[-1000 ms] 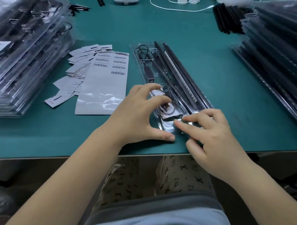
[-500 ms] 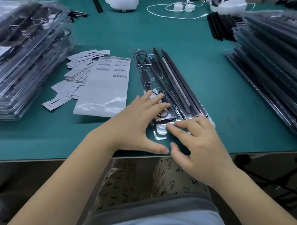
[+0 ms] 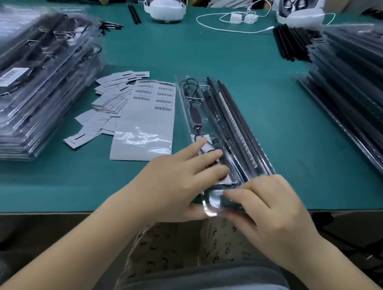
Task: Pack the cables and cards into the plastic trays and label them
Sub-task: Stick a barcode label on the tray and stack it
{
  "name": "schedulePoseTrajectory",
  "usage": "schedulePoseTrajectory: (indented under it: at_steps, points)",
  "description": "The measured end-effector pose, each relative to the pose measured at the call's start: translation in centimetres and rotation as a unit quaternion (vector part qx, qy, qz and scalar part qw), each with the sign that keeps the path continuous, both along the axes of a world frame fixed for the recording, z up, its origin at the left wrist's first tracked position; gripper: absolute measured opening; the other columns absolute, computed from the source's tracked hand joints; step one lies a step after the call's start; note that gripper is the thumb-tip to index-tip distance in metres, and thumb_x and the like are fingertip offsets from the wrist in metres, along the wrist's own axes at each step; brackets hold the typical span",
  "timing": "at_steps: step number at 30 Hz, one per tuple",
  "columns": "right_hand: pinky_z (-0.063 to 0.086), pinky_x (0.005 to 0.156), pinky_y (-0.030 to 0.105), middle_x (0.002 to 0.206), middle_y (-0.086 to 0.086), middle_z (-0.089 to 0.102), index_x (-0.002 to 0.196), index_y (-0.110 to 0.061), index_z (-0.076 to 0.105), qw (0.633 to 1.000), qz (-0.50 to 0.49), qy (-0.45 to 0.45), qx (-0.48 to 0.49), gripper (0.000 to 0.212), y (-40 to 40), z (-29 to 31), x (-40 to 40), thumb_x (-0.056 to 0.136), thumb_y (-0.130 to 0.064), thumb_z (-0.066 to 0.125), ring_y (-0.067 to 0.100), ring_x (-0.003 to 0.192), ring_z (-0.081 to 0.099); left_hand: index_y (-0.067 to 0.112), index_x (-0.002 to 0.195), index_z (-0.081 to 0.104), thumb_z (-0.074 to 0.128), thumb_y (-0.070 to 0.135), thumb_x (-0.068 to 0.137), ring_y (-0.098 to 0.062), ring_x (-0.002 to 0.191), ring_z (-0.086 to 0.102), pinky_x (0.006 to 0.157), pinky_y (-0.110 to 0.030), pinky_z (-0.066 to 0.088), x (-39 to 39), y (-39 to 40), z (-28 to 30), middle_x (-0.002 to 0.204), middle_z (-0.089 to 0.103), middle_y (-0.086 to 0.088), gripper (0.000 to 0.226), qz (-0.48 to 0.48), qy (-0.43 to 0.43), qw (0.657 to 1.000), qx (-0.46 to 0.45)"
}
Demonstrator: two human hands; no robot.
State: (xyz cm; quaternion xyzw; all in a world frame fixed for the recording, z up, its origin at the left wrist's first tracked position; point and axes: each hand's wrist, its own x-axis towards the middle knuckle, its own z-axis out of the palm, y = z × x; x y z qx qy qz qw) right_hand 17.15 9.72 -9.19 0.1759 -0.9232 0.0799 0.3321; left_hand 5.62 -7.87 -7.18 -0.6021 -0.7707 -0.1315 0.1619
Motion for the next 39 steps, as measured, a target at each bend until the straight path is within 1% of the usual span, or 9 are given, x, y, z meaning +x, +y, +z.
schedulePoseTrajectory:
  at_steps: [10, 15, 18, 21, 25, 29, 33, 36, 39]
  points:
    - [0.052, 0.065, 0.022, 0.073, 0.007, 0.070, 0.082, 0.000, 0.074, 0.990, -0.040, 0.107, -0.082, 0.012, 0.1, 2.2, -2.6, 0.080, -0.012, 0.073, 0.018, 0.061, 0.066, 0.002, 0.115, 0.064, 0.061, 0.012, 0.088, -0.036, 0.118, 0.053, 0.100, -0.042, 0.043, -2.0, 1.2, 2.2, 0.126, 0.055, -0.021, 0.029, 0.046, -0.055, 0.990, 0.123]
    - [0.048, 0.055, 0.021, 0.067, 0.002, 0.065, 0.080, -0.009, 0.069, 0.943, -0.104, 0.135, -0.285, 0.011, -1.3, 3.4, -4.2, 0.075, -0.018, 0.071, 0.011, 0.053, 0.061, 0.026, 0.149, 0.019, 0.053, 0.074, 0.069, -0.017, 0.127, 0.043, 0.104, -0.040, 0.041, -2.0, 3.6, 3.1, 0.148, 0.033, -0.001, 0.099, 0.217, -0.372, 0.888, 0.164]
    - [0.051, 0.056, 0.024, 0.071, -0.005, 0.065, 0.079, -0.026, 0.060, 0.840, -0.110, 0.107, -0.521, 0.015, -2.1, 3.5, -5.1, 0.070, -0.030, 0.071, 0.009, 0.055, 0.063, 0.022, 0.148, 0.018, 0.061, 0.078, 0.050, -0.018, 0.108, 0.062, 0.097, -0.038, 0.049, -3.4, 5.4, 2.8, 0.128, 0.050, 0.003, 0.121, 0.249, -0.608, 0.738, 0.154]
    - [0.056, 0.062, 0.031, 0.065, 0.000, 0.065, 0.077, -0.016, 0.058, 0.705, -0.133, 0.089, -0.691, 0.017, -1.5, 2.9, -5.8, 0.068, -0.021, 0.072, 0.020, 0.056, 0.066, 0.004, 0.145, 0.026, 0.077, 0.055, 0.055, -0.017, 0.096, 0.066, 0.090, -0.037, 0.053, -4.7, 6.2, 2.1, 0.108, 0.049, 0.003, 0.115, 0.246, -0.659, 0.680, 0.207]
    - [0.054, 0.056, 0.024, 0.049, 0.000, 0.061, 0.076, -0.005, 0.049, 0.568, -0.113, 0.054, -0.814, 0.010, 0.2, 2.8, -6.3, 0.078, 0.002, 0.056, 0.012, 0.044, 0.059, -0.002, 0.109, 0.063, 0.075, 0.020, 0.079, -0.015, 0.081, 0.063, 0.068, -0.024, 0.054, -6.5, 6.0, 1.4, 0.100, 0.068, -0.009, 0.039, 0.173, -0.772, 0.547, 0.273]
    - [0.054, 0.052, 0.024, 0.049, 0.002, 0.056, 0.074, -0.004, 0.047, 0.497, -0.089, -0.036, -0.862, 0.016, 0.1, 2.4, -6.9, 0.086, 0.006, 0.049, 0.011, 0.041, 0.056, 0.004, 0.093, 0.066, 0.066, 0.008, 0.085, -0.019, 0.074, 0.070, 0.063, -0.029, 0.057, -6.9, 5.9, 1.4, 0.083, 0.073, -0.009, 0.009, 0.136, -0.774, 0.554, 0.274]
    - [0.053, 0.046, 0.027, 0.060, 0.010, 0.065, 0.078, -0.006, 0.052, 0.536, -0.096, -0.263, -0.797, 0.011, 1.1, 3.2, -7.3, 0.088, -0.008, 0.055, 0.014, 0.038, 0.054, 0.001, 0.102, 0.062, 0.058, -0.004, 0.085, -0.021, 0.076, 0.071, 0.061, -0.031, 0.058, -7.5, 4.5, 1.6, 0.089, 0.072, -0.013, 0.018, 0.132, -0.777, 0.540, 0.295]
    - [0.045, 0.039, 0.020, 0.061, 0.007, 0.070, 0.074, -0.008, 0.060, 0.720, -0.177, -0.451, -0.498, 0.026, 3.6, 5.1, -8.0, 0.089, -0.029, 0.059, 0.012, 0.039, 0.055, -0.002, 0.110, 0.060, 0.058, -0.006, 0.084, -0.025, 0.080, 0.071, 0.062, -0.031, 0.058, -8.7, 2.8, 1.9, 0.094, 0.071, -0.016, 0.026, 0.154, -0.765, 0.554, 0.290]
    - [0.039, 0.044, 0.019, 0.054, -0.001, 0.068, 0.061, -0.012, 0.063, 0.808, -0.232, -0.492, -0.227, 0.033, 4.8, 6.1, -9.7, 0.089, -0.028, 0.056, 0.007, 0.037, 0.052, 0.002, 0.111, 0.062, 0.062, -0.007, 0.081, -0.024, 0.080, 0.070, 0.062, -0.026, 0.055, -8.6, 2.3, 1.8, 0.092, 0.073, -0.012, 0.031, 0.184, -0.708, 0.627, 0.267]
